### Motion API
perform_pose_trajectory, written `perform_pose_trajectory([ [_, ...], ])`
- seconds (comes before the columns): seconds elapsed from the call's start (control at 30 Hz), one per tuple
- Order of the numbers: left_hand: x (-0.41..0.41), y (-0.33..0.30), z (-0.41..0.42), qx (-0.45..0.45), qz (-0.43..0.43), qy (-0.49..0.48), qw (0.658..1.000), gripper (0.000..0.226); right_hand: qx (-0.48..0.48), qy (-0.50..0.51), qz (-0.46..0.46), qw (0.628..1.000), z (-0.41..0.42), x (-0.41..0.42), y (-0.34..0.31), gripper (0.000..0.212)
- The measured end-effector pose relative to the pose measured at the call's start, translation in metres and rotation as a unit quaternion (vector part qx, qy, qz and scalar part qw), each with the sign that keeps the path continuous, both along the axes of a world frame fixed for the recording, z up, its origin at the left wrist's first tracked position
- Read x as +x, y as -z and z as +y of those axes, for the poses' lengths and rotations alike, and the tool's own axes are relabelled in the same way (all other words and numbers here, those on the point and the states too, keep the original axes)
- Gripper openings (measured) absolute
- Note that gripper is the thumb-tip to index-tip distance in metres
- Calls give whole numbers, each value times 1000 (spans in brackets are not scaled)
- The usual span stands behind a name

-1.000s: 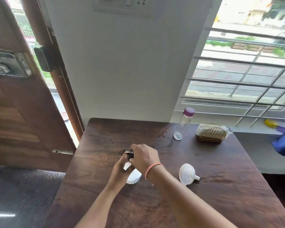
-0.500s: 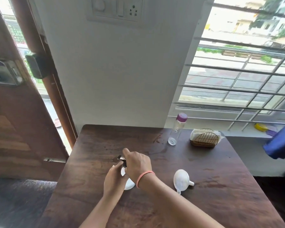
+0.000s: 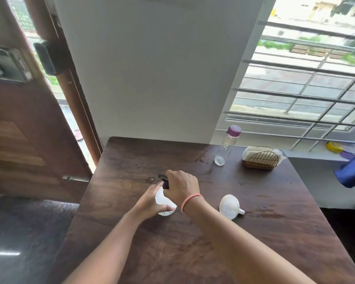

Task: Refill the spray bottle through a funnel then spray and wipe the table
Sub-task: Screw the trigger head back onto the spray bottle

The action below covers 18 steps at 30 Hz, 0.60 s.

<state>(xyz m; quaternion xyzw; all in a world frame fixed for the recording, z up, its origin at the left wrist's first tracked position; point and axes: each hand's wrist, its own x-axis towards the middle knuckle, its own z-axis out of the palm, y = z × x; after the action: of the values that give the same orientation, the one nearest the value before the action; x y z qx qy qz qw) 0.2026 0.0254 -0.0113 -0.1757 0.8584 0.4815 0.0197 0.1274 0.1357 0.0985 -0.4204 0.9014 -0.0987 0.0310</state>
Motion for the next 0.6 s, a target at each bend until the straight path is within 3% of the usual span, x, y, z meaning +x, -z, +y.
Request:
perform_pose_trajectory([
  [0.1, 4, 10, 19, -8, -1, -110, 994, 106, 4, 9, 9, 1000, -2, 1, 2, 15],
  [0.27, -5, 0, 60, -3, -8, -218, 976, 98, 3, 44, 2, 999, 6, -5, 2, 14],
  [0.47, -6, -7, 31, -30, -130, -157, 978, 114, 0, 17, -17, 1000, 21, -14, 3, 28],
  [0.6, -16, -14, 4, 28, -115, -3, 993, 114, 30, -33, -12, 999, 23, -10, 1, 27],
])
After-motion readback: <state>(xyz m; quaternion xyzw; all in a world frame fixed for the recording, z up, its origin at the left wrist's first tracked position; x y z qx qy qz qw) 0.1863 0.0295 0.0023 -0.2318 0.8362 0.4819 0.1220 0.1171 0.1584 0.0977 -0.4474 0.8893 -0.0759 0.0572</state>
